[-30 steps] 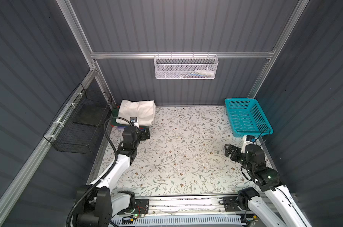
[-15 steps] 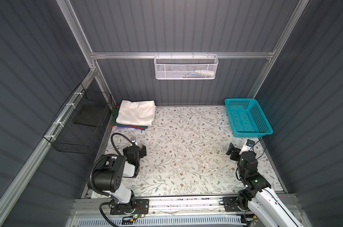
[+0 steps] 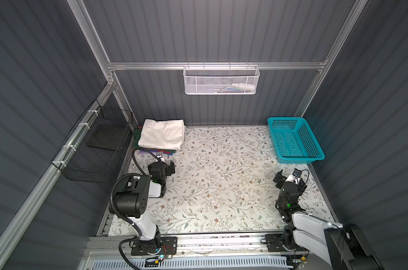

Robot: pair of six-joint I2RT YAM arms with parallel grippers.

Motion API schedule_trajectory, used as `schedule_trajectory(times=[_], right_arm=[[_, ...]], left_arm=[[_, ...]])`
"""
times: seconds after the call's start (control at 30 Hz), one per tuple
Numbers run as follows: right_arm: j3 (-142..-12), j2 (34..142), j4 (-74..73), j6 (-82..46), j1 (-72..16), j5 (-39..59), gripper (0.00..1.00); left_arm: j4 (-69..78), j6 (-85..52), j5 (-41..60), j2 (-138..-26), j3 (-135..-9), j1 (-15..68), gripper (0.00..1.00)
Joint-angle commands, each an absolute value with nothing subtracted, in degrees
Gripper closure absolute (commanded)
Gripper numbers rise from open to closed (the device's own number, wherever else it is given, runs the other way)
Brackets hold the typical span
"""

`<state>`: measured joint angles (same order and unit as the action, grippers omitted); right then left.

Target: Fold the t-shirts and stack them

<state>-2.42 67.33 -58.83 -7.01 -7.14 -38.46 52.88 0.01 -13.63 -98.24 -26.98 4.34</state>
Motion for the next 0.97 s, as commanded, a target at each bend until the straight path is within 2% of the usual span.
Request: schedule_trajectory(times=[0.0,0.03,0.13,0.17,0.2,0.23,0.27,0.3,0.33,0.4,0.5,0.57,0.67,0.73,0.93], right_arm=[[-3.3,79.7,-82.6,-5.6,-3.9,-31.1,0.01],[-5.2,82.7,-84.2,-3.3,-3.8,-30.3,0.01],[-10.1,78.5,-66.7,-2.0,-3.1,-18.2,0.01],[-11.6,81.5,-66.1,-2.0,-2.1,-15.0,0.01],[-13.0,86.5,-71.9,-1.4,-1.4,-15.2,0.01],[-14.2,85.9,-68.2,-1.9,-1.3,-15.7,0.01],[-17.5,81.7,-55.2,-4.5,-0.2,-14.1,0.01],[-19.4,82.5,-52.3,-5.5,1.5,-11.6,0.01],[-16.8,85.2,-62.3,-5.5,2.7,-9.5,0.01],[-18.5,82.7,-54.1,-6.4,2.9,-9.6,0.01],[-17.2,84.8,-60.3,-5.9,3.1,-9.4,0.01],[-18.2,82.9,-55.1,-6.4,3.1,-9.4,0.01],[-17.1,84.5,-60.2,-5.9,3.1,-9.2,0.01],[-17.7,83.6,-57.3,-6.2,3.1,-9.4,0.01],[-16.5,83.6,-60.5,-6.0,3.2,-9.1,0.01]], left_arm=[[52.6,0.6,-13.3,-98.4,-26.8,4.2,0.0],[52.5,0.4,-13.2,-98.3,-26.9,4.2,0.0],[52.5,0.4,-13.1,-98.3,-26.9,4.2,0.0],[52.4,0.4,-13.2,-98.3,-26.9,4.2,0.0],[52.4,0.4,-13.1,-98.3,-26.9,4.2,0.0],[52.5,0.5,-13.1,-98.3,-26.9,4.3,0.0],[52.4,0.5,-13.2,-98.3,-26.9,4.2,0.0],[52.4,0.5,-13.1,-98.3,-27.0,4.2,0.0],[52.5,0.5,-13.2,-98.4,-27.0,4.3,0.0],[52.4,0.4,-13.1,-98.4,-27.0,4.2,0.0],[52.3,0.5,-13.1,-98.3,-27.0,4.2,0.0],[52.4,0.5,-13.2,-98.4,-27.0,4.2,0.0],[52.4,0.5,-13.3,-98.6,-27.1,4.3,0.0],[51.9,0.4,-13.0,-98.6,-27.4,4.3,0.0],[53.8,1.5,-13.9,-98.3,-26.2,4.9,0.0]])
